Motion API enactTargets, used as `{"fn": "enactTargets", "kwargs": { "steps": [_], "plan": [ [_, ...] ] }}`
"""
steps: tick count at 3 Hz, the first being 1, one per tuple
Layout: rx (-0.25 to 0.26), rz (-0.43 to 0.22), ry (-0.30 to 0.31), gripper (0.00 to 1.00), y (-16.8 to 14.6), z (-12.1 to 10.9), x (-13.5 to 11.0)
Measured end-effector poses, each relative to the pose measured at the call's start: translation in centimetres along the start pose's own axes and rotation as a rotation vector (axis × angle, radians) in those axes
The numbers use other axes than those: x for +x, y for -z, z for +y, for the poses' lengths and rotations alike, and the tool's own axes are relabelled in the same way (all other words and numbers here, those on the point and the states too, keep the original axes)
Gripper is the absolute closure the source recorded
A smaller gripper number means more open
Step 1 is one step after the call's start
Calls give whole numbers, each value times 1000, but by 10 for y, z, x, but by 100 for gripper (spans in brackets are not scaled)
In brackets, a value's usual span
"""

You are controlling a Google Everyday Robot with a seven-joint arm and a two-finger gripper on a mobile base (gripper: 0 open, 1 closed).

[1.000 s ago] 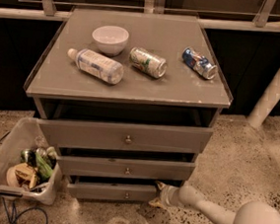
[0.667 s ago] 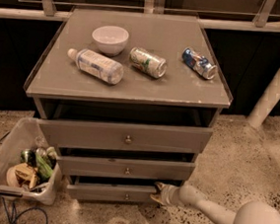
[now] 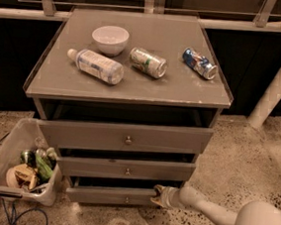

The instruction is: Open bottom drawer

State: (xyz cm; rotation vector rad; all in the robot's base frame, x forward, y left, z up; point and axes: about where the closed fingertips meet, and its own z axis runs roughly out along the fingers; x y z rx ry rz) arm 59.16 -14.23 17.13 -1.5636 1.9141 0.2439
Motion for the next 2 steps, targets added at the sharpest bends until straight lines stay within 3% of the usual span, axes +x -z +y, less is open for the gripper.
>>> {"fn": "enactTargets", "kwargs": {
  "steps": [1, 2],
  "plan": [
    [-3, -18, -14, 100, 5, 24, 15],
    [-3, -18, -14, 100, 9, 23, 12]
  ]
}}
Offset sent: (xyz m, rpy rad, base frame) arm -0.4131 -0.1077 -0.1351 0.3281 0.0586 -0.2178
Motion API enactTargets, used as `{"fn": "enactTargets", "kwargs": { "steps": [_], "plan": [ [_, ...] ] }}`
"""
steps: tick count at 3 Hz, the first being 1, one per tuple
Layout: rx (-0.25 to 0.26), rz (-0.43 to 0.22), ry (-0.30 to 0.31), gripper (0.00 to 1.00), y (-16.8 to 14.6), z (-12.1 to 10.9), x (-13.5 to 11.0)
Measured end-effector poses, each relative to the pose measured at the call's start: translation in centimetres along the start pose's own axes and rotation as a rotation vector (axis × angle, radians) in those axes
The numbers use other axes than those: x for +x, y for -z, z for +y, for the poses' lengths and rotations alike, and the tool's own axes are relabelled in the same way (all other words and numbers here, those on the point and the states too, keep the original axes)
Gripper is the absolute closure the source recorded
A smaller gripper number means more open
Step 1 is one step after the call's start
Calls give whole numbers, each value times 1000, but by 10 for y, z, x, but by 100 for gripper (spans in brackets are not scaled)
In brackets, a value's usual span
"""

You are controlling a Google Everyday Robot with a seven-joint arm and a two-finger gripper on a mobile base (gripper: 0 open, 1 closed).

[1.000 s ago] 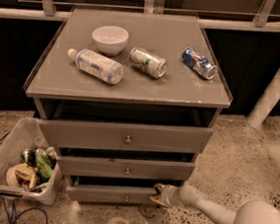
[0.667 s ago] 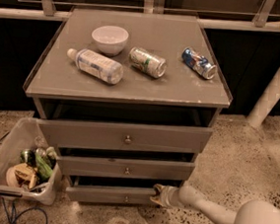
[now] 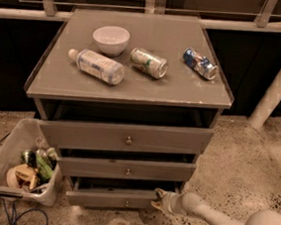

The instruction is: Open bottom drawer

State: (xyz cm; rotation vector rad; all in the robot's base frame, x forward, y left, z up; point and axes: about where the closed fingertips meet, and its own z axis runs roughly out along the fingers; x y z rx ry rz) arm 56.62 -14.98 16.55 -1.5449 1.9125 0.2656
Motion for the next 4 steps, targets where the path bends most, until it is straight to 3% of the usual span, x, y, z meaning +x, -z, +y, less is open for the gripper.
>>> {"fn": "enactTargets", "kwargs": {
  "steps": [1, 2, 3, 4],
  "plan": [
    [0, 0, 0, 83, 0, 0, 0],
    [0, 0, 0, 58, 0, 0, 0],
    [0, 0, 0, 61, 0, 0, 0],
    [0, 0, 0, 84, 3, -1, -3]
  ]
}}
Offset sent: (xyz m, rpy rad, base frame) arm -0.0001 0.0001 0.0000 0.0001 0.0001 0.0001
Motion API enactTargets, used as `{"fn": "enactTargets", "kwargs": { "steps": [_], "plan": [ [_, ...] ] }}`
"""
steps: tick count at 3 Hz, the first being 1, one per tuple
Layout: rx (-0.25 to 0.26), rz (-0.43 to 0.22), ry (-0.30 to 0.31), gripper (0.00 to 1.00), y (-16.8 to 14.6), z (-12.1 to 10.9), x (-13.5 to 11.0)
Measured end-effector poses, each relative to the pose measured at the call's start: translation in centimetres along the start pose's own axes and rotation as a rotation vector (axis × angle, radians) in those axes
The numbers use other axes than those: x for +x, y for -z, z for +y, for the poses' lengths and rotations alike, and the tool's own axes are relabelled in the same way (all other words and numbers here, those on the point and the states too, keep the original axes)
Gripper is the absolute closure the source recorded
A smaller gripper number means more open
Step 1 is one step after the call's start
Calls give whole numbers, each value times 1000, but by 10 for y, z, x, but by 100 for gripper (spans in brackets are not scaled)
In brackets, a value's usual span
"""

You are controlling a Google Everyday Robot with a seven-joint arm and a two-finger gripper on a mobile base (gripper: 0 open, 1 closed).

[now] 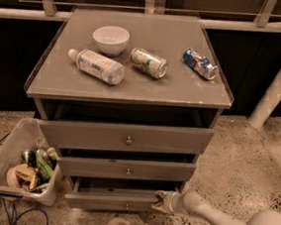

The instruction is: Open bottom drawer

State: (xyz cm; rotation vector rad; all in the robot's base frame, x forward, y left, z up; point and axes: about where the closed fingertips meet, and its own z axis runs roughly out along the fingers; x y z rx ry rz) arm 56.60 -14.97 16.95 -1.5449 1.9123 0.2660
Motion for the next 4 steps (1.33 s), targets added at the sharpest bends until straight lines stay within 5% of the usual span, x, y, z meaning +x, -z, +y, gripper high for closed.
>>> {"fn": "enactTargets", "kwargs": {
  "steps": [1, 3, 4],
  "plan": [
    [-4, -6, 5, 100, 2, 5, -3],
    [-1, -11, -2, 100, 7, 20, 2],
    [-2, -11, -2, 92, 10, 20, 1]
  ]
}}
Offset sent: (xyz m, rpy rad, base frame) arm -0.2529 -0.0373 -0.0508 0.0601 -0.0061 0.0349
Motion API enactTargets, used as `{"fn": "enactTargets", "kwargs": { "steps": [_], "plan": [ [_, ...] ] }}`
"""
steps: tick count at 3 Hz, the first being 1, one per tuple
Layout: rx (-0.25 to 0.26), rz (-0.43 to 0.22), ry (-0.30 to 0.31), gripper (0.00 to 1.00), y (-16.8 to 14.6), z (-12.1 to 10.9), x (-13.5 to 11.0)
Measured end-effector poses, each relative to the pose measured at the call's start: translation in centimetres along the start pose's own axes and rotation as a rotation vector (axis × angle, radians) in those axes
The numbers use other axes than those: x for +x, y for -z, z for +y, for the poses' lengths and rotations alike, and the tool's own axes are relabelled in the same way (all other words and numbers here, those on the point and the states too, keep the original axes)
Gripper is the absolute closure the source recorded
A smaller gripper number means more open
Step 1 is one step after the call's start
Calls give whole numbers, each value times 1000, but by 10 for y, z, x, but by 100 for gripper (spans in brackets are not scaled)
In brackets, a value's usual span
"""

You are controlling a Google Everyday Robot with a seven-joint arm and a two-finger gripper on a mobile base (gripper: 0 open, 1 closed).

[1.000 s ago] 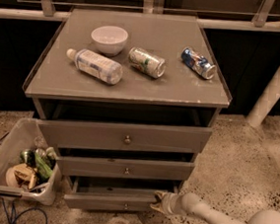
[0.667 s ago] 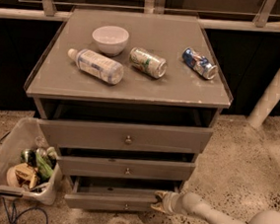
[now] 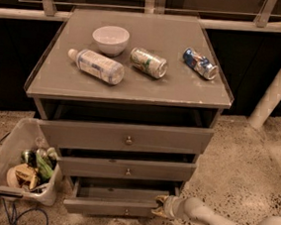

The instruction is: Open bottom drawer

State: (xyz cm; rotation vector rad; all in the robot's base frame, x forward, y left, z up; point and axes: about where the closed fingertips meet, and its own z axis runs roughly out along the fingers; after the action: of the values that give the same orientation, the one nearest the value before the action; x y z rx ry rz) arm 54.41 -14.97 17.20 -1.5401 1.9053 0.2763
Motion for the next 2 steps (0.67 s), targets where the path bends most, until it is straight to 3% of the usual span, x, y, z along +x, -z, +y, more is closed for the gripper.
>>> {"fn": "enactTargets", "kwargs": {
  "steps": [2],
  "plan": [
    [0, 0, 0, 46, 0, 0, 0]
  ]
}}
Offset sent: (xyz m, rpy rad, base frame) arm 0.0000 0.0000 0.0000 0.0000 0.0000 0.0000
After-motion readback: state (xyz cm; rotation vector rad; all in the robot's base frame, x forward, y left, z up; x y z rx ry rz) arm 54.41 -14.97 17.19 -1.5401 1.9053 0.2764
